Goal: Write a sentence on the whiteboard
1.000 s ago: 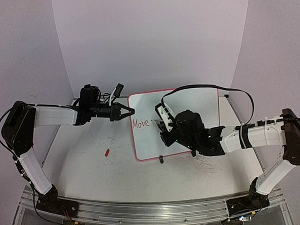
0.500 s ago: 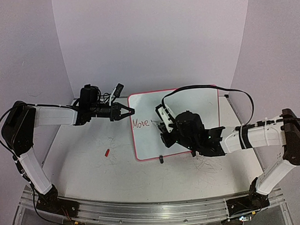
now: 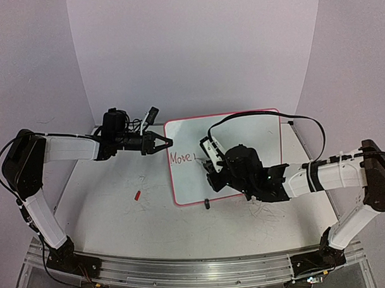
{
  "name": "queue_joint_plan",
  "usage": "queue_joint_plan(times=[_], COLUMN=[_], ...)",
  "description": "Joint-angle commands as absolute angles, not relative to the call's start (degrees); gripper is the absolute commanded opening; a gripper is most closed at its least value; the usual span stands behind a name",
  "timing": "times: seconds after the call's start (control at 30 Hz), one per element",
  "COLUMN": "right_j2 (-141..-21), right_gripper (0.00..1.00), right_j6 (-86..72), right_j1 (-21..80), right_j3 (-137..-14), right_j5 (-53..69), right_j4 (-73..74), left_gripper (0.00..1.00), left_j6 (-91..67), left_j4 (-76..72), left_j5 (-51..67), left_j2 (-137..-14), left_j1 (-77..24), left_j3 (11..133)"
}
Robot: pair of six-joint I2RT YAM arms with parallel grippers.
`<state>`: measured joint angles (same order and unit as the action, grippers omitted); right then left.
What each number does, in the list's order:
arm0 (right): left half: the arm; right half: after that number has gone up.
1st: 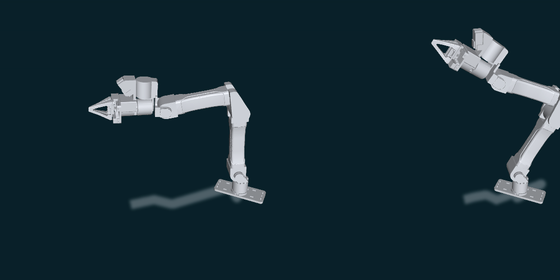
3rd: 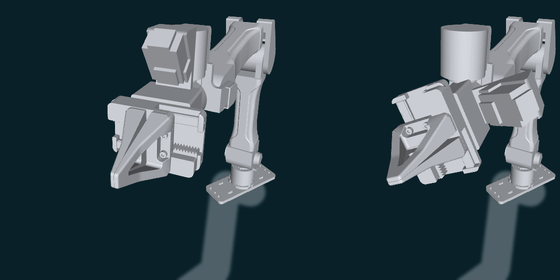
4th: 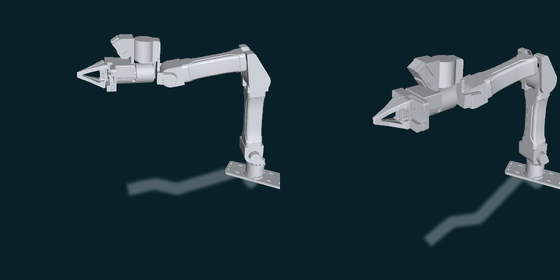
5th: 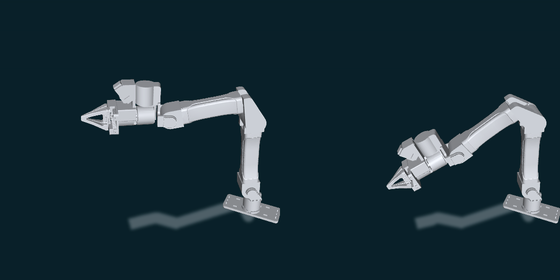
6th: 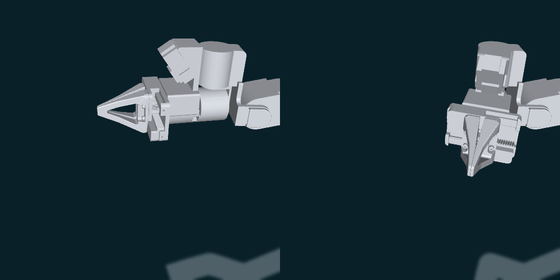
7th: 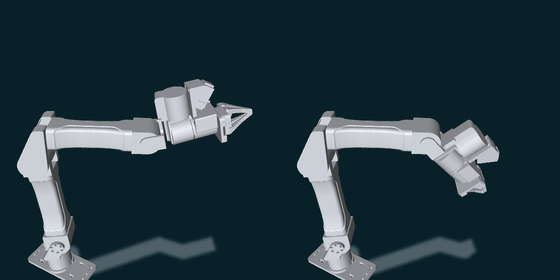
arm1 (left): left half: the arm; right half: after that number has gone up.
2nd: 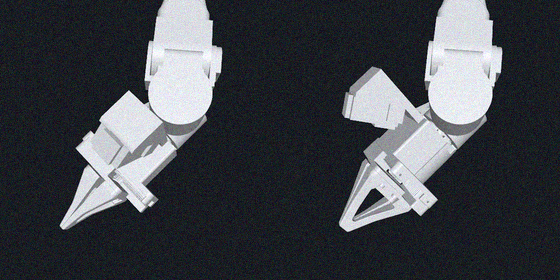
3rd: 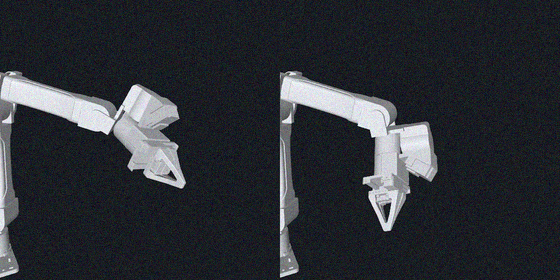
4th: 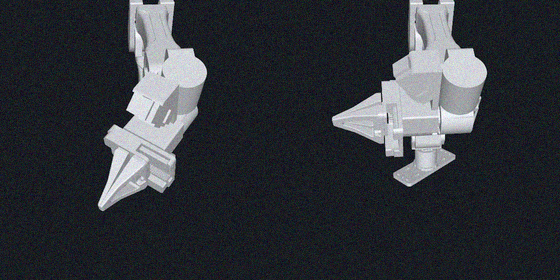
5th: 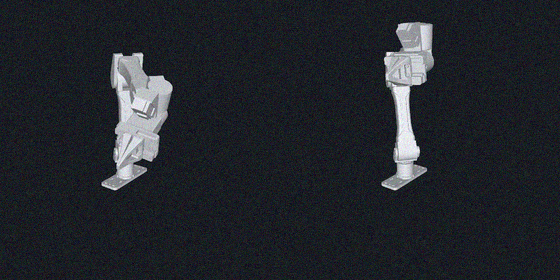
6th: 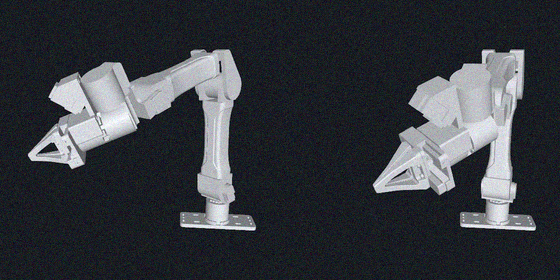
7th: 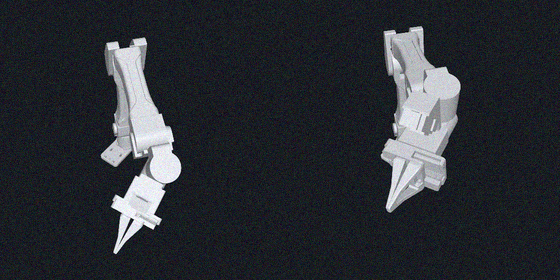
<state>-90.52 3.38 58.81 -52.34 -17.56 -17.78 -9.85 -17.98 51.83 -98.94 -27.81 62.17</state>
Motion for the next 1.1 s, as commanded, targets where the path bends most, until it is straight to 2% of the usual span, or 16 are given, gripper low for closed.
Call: queue_joint_plan(times=[0.0,1.07], right_j2=[-89.28,-89.64], right_gripper=[0.0,0.0], right_j6=[2.55,2.69], right_j1=[58.43,58.28], right_j3=[-51.97,-53.76], right_j5=[-18.61,-23.05], right_j4=[-16.08,-19.62], left_gripper=[0.0,0.0], left_j6=[-4.04,-4.01], left_j4=[-17.84,-17.85], left_j5=[48.67,48.84], left_j2=[-97.42,-97.17], left_j1=[-28.11,-28.08], left_j3=[62.13,61.93])
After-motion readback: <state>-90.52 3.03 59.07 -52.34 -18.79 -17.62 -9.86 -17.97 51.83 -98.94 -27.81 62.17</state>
